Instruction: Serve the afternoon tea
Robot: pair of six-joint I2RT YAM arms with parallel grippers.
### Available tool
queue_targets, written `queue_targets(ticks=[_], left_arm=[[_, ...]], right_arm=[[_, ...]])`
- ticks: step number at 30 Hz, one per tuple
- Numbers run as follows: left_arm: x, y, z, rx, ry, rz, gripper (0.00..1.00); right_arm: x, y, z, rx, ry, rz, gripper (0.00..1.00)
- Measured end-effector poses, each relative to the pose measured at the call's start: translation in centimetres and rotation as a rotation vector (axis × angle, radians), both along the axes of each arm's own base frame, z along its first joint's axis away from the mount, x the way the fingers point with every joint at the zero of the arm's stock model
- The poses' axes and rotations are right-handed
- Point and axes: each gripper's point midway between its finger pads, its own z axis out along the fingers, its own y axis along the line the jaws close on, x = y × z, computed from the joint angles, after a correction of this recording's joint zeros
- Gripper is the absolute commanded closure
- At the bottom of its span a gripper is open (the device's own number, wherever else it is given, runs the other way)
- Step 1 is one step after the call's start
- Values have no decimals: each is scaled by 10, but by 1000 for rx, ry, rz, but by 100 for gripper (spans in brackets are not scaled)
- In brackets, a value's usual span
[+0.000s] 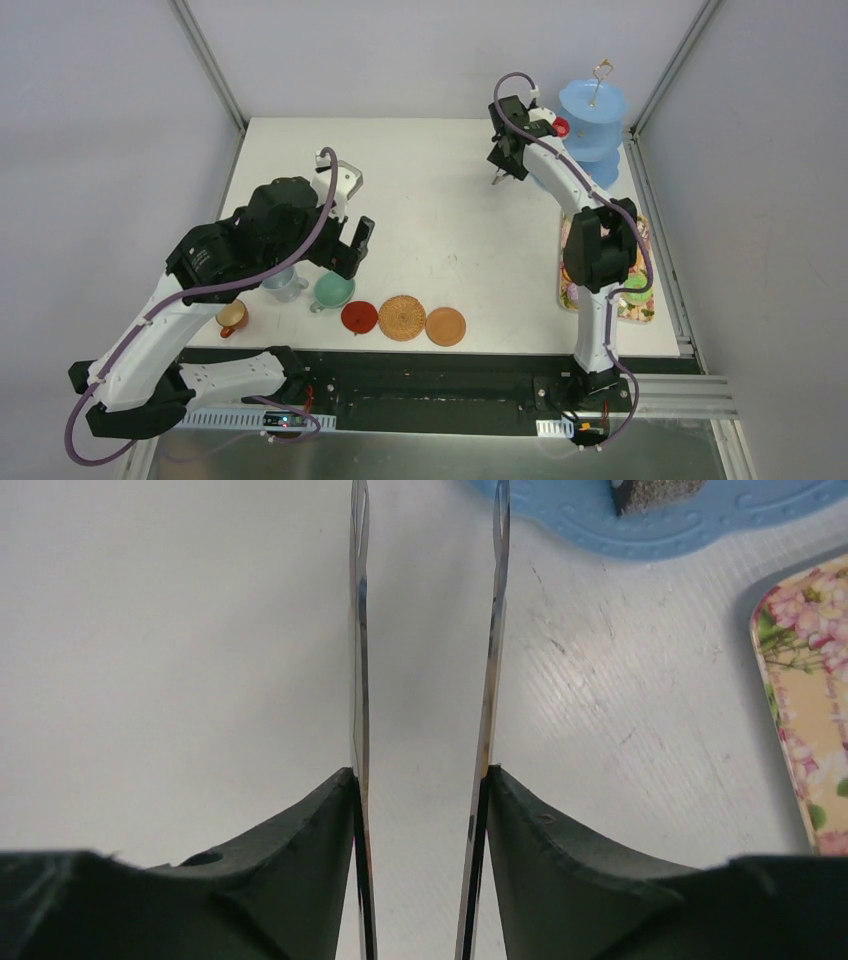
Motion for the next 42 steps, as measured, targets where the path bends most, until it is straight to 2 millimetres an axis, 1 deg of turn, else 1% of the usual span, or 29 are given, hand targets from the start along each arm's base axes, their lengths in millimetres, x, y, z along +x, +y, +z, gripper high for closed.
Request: queue_targets(ticks=[6, 9, 10, 13, 16, 18, 23, 24, 26, 28, 31, 34, 42], left_arm=[[-4, -1, 3, -27, 3, -13, 0], [-8, -3, 5, -45, 7, -24, 0], [-9, -3, 6, -52, 7, -29, 0], [-13, -1, 9, -67, -1, -39, 0], [-20, 4, 12, -85, -17, -45, 0], [-22, 7, 12, -93, -20, -46, 0], [-23, 4, 11, -101, -9, -51, 0], [-22, 2, 10, -99, -4, -50, 0], [-19, -3, 6, -85, 15, -51, 0], [-14, -10, 6, -74, 28, -54, 0], [-9, -20, 3, -65, 42, -64, 0], [-8, -21, 1, -60, 50, -67, 0], [-10, -20, 4, -72, 38, -68, 0]], right_arm=[[-38, 15, 27, 48, 3, 62, 50], [-70, 17, 40, 80, 15, 100, 50], [-86, 17, 45, 93, 21, 114, 50], [-117, 7, 59, 118, 27, 119, 51], [-152, -16, 74, 144, 29, 82, 51], [-169, -34, 82, 162, 20, 39, 51], [-219, -100, 99, 209, -26, -137, 50], [-230, -112, 100, 214, -38, -173, 50], [-254, -129, 98, 219, -40, -225, 50], [-272, -136, 90, 220, -17, -251, 50], [-295, -143, 72, 207, 51, -283, 50], [-309, -149, 59, 193, 117, -318, 50], [-331, -152, 50, 232, 164, -433, 50]])
